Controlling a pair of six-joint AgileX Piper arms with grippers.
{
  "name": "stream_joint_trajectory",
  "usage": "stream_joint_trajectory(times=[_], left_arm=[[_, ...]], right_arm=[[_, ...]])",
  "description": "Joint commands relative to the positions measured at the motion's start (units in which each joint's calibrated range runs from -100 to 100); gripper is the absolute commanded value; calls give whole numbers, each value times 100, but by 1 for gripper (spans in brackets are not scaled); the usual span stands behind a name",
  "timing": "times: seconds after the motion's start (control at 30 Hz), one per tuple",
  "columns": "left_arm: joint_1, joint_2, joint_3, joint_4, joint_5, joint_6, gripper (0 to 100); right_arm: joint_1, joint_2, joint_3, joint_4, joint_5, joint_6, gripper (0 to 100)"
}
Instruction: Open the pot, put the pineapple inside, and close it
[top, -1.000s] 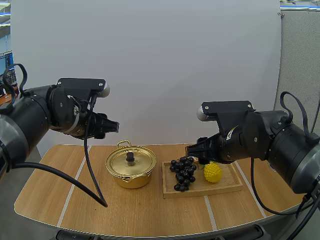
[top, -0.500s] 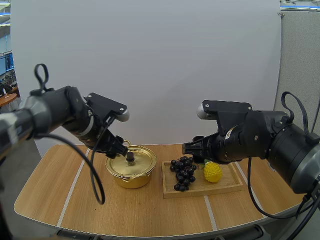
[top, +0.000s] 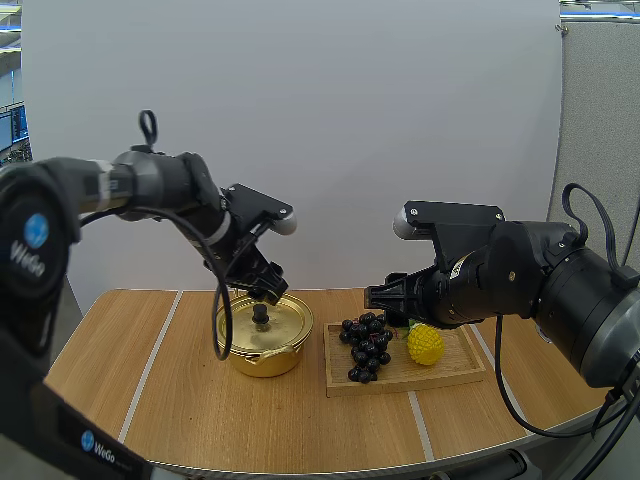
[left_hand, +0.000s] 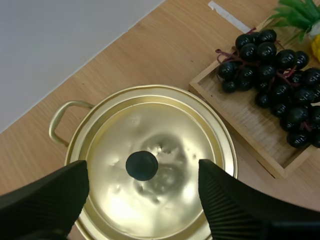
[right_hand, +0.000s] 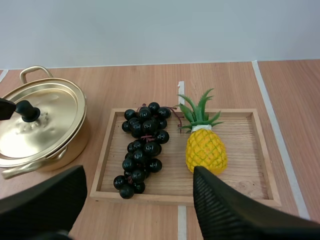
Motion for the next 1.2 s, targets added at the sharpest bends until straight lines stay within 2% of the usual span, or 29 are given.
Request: stream_joint_trajectory(times=[0.0, 0.27, 0.6, 0.73, 0.8, 0.83, 1.17], left_arm=[[-29, 365, -179, 268, -26, -116, 100], [-29, 895, -289, 291, -235, -118, 100], [-29, 981, -298, 279, -269, -85, 99], [-29, 981, -298, 279, -219, -85, 34], [-29, 981, -298, 279, -160, -85, 8], [-29, 981, -298, 279, -138, -85, 0], [-29, 675, -796, 279, 581, -237, 0]], right_arm=[[-11, -18, -35, 11, 8, 27, 100], [-11, -18, -35, 11, 44, 27, 100], [-11, -18, -35, 34, 44, 27, 100], [-11, -18, -35, 46, 44, 27, 100], [-11, -18, -35, 46, 44, 27, 100], [-11, -18, -35, 46, 44, 27, 100], [-11, -18, -35, 58, 44, 27, 100]])
